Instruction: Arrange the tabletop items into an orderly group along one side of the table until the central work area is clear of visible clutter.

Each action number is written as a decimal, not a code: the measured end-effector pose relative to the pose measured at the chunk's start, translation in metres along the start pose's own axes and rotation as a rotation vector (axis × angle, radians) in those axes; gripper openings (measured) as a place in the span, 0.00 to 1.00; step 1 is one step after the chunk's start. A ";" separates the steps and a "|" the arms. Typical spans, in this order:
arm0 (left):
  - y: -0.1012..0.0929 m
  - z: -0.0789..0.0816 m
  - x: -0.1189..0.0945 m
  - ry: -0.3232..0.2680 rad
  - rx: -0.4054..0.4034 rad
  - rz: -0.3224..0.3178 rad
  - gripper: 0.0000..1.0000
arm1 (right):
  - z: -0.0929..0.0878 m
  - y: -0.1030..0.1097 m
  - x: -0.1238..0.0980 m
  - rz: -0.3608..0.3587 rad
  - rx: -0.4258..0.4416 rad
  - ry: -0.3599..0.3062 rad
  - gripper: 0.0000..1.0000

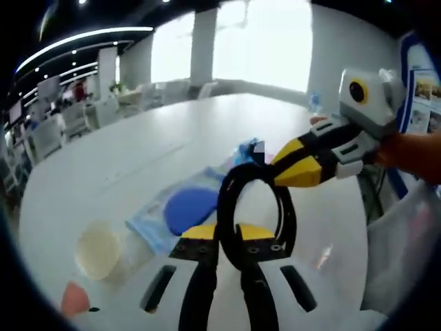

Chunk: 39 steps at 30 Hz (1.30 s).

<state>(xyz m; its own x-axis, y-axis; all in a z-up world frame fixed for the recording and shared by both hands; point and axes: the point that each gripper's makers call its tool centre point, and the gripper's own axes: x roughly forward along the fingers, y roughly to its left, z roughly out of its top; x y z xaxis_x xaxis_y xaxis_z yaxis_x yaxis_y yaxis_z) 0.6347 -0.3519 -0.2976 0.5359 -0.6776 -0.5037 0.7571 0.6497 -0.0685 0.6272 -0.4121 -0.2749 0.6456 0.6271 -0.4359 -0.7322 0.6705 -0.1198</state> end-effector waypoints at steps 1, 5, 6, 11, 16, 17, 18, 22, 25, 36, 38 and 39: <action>-0.004 0.003 0.004 0.001 0.005 -0.007 0.07 | -0.002 -0.004 -0.004 -0.007 0.002 0.001 0.08; -0.019 0.010 0.018 0.006 0.025 -0.034 0.07 | -0.010 -0.016 -0.019 -0.034 0.008 0.012 0.08; -0.021 0.011 0.021 0.009 0.028 -0.038 0.07 | -0.012 -0.018 -0.022 -0.040 0.010 0.014 0.08; -0.038 0.019 0.036 0.017 0.039 -0.057 0.07 | -0.021 -0.033 -0.038 -0.069 0.022 0.026 0.08; -0.057 0.024 0.056 0.029 0.052 -0.083 0.07 | -0.035 -0.049 -0.055 -0.098 0.033 0.044 0.08; -0.060 0.024 0.059 0.032 0.054 -0.087 0.07 | -0.037 -0.051 -0.057 -0.102 0.036 0.046 0.08; -0.062 0.025 0.061 0.035 0.055 -0.090 0.07 | -0.039 -0.053 -0.060 -0.107 0.040 0.049 0.08; -0.072 0.025 0.075 0.055 0.056 -0.101 0.07 | -0.051 -0.062 -0.067 -0.121 0.059 0.066 0.09; -0.079 0.020 0.085 0.076 0.048 -0.112 0.07 | -0.062 -0.066 -0.070 -0.123 0.075 0.098 0.09; -0.082 -0.009 0.107 0.178 0.010 -0.118 0.07 | -0.100 -0.071 -0.056 -0.100 0.120 0.199 0.09; -0.081 -0.013 0.111 0.196 0.015 -0.116 0.07 | -0.104 -0.072 -0.053 -0.096 0.123 0.210 0.09; -0.079 -0.015 0.114 0.203 0.014 -0.113 0.07 | -0.109 -0.073 -0.050 -0.094 0.132 0.221 0.09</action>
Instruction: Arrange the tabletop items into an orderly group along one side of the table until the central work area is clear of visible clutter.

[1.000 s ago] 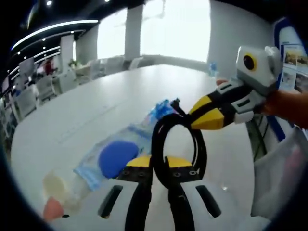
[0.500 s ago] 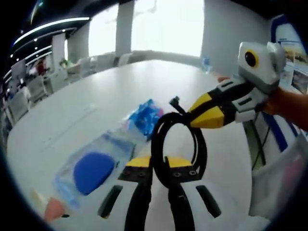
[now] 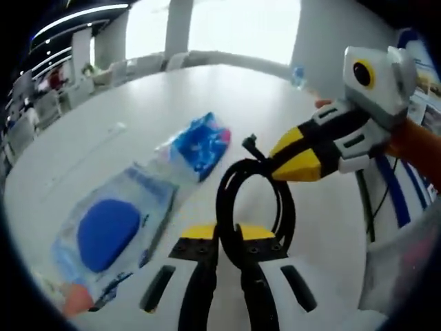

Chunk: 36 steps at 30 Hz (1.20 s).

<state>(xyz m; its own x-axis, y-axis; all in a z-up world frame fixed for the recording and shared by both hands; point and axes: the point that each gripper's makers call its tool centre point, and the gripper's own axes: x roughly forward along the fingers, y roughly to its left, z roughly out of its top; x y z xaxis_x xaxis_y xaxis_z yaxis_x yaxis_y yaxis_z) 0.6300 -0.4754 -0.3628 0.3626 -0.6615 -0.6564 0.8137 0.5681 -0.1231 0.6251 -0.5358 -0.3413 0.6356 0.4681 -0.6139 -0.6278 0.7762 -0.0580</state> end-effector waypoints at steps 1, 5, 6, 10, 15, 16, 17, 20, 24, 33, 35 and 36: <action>0.001 -0.001 0.002 0.004 -0.002 0.001 0.07 | -0.002 -0.001 0.002 0.001 0.006 0.008 0.09; 0.005 -0.003 0.011 0.032 0.011 0.005 0.07 | -0.009 -0.008 0.011 0.005 0.032 0.030 0.09; 0.005 -0.004 0.013 0.038 0.015 0.006 0.07 | -0.010 -0.008 0.013 0.006 0.035 0.034 0.09; 0.010 -0.007 0.020 0.055 0.029 0.012 0.08 | -0.013 -0.012 0.021 0.005 0.035 0.052 0.09; 0.015 -0.012 0.026 0.070 0.031 0.017 0.10 | -0.019 -0.014 0.030 0.008 0.054 0.076 0.09; 0.016 -0.012 0.027 0.074 0.034 0.016 0.10 | -0.020 -0.014 0.031 0.008 0.054 0.080 0.09; 0.016 -0.013 0.028 0.076 0.036 0.016 0.11 | -0.021 -0.014 0.033 0.009 0.052 0.084 0.09; 0.017 -0.014 0.031 0.086 0.041 0.018 0.13 | -0.023 -0.015 0.036 0.011 0.051 0.095 0.09; 0.020 -0.015 0.034 0.092 0.039 0.028 0.15 | -0.028 -0.017 0.042 0.011 0.061 0.111 0.10; 0.021 -0.016 0.032 0.109 0.080 0.033 0.18 | -0.028 -0.015 0.045 0.015 0.080 0.122 0.10; 0.021 -0.016 0.032 0.110 0.083 0.032 0.19 | -0.028 -0.015 0.044 0.013 0.082 0.126 0.10; 0.020 -0.016 0.031 0.115 0.088 0.035 0.20 | -0.029 -0.014 0.044 0.014 0.080 0.129 0.10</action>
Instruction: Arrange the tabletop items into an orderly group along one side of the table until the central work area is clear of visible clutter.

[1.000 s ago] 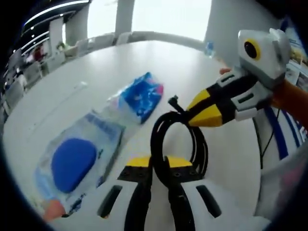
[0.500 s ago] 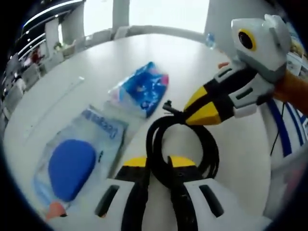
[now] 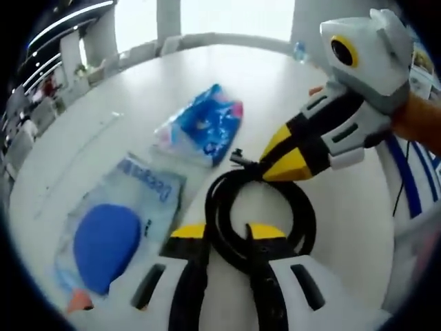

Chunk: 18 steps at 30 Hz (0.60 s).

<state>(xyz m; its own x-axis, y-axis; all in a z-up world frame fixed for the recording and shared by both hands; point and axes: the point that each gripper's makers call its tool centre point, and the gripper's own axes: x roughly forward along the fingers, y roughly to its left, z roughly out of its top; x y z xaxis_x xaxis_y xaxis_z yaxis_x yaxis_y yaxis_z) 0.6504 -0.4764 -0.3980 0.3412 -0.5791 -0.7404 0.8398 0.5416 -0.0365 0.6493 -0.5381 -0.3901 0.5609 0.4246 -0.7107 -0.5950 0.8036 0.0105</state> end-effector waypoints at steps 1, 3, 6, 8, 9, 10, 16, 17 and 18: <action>-0.001 0.000 0.000 0.004 0.004 0.001 0.21 | 0.000 0.001 0.000 -0.001 0.000 0.003 0.10; -0.001 -0.001 0.000 0.007 0.009 0.002 0.22 | 0.000 0.001 0.000 -0.003 -0.002 0.006 0.11; -0.001 -0.001 -0.001 0.008 0.005 0.002 0.25 | -0.001 -0.001 0.000 -0.008 0.010 0.008 0.12; -0.001 -0.002 -0.001 0.013 0.001 0.006 0.28 | -0.002 0.000 0.000 -0.006 0.013 0.008 0.13; 0.000 -0.002 -0.001 0.013 -0.002 0.008 0.30 | -0.002 0.000 0.000 -0.005 0.015 0.010 0.14; 0.000 -0.002 -0.002 0.014 -0.004 0.010 0.32 | -0.003 0.000 0.000 -0.005 0.015 0.012 0.15; 0.004 -0.001 -0.004 0.003 -0.030 0.010 0.35 | -0.002 0.000 -0.001 -0.009 0.025 0.005 0.19; 0.004 0.000 -0.005 -0.004 -0.035 0.010 0.36 | 0.000 0.000 -0.002 -0.007 0.030 -0.004 0.21; 0.003 0.001 -0.006 -0.008 -0.035 0.009 0.37 | 0.001 0.000 -0.002 -0.006 0.032 -0.011 0.22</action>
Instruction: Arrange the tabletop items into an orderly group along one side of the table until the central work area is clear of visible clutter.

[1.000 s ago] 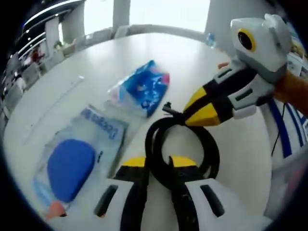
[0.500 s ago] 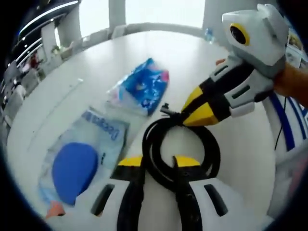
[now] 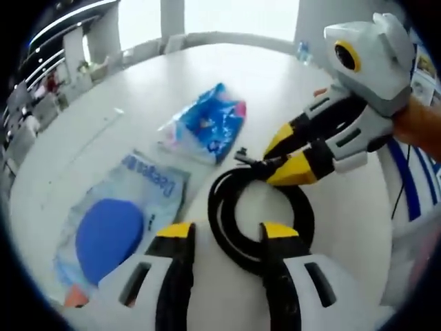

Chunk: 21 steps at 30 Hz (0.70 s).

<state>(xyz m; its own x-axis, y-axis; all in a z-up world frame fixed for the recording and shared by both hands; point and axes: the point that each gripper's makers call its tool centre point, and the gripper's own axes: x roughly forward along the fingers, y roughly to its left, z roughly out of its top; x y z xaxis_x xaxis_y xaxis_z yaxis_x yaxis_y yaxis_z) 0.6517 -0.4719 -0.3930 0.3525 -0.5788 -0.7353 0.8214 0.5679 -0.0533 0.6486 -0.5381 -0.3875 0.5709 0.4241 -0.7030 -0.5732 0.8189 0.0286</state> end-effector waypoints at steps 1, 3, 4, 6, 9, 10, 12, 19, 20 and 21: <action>0.000 0.000 0.000 -0.002 0.000 0.000 0.39 | 0.002 0.000 0.000 -0.002 0.000 -0.006 0.24; 0.000 0.000 -0.002 -0.003 0.004 0.005 0.41 | 0.004 -0.001 -0.001 -0.008 -0.006 -0.011 0.27; 0.000 0.000 -0.003 -0.003 0.002 0.004 0.42 | 0.004 0.000 -0.002 -0.007 -0.003 -0.014 0.27; 0.000 0.000 -0.006 -0.008 -0.006 -0.002 0.42 | 0.005 0.001 -0.003 -0.004 0.001 -0.020 0.27; -0.001 0.002 -0.012 -0.026 -0.021 -0.008 0.43 | 0.007 0.003 -0.009 -0.009 0.003 -0.031 0.30; -0.001 0.003 -0.014 -0.031 -0.023 -0.009 0.44 | 0.008 0.003 -0.011 -0.010 0.005 -0.038 0.31; 0.000 0.005 -0.019 -0.045 -0.027 -0.009 0.45 | 0.012 0.005 -0.015 -0.009 0.006 -0.058 0.34; 0.000 0.004 -0.033 -0.079 -0.055 -0.015 0.48 | 0.022 0.013 -0.026 -0.005 -0.019 -0.094 0.46; 0.000 0.003 -0.034 -0.082 -0.061 -0.015 0.49 | 0.022 0.014 -0.027 -0.006 -0.021 -0.096 0.47; 0.000 0.003 -0.036 -0.086 -0.065 -0.015 0.50 | 0.023 0.014 -0.027 -0.006 -0.022 -0.100 0.48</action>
<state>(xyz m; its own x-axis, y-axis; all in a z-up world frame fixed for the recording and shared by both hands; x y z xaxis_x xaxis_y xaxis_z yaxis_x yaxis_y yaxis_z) 0.6409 -0.4528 -0.3647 0.3800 -0.6336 -0.6739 0.7971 0.5940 -0.1090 0.6385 -0.5296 -0.3520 0.6296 0.4563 -0.6288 -0.5817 0.8133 0.0078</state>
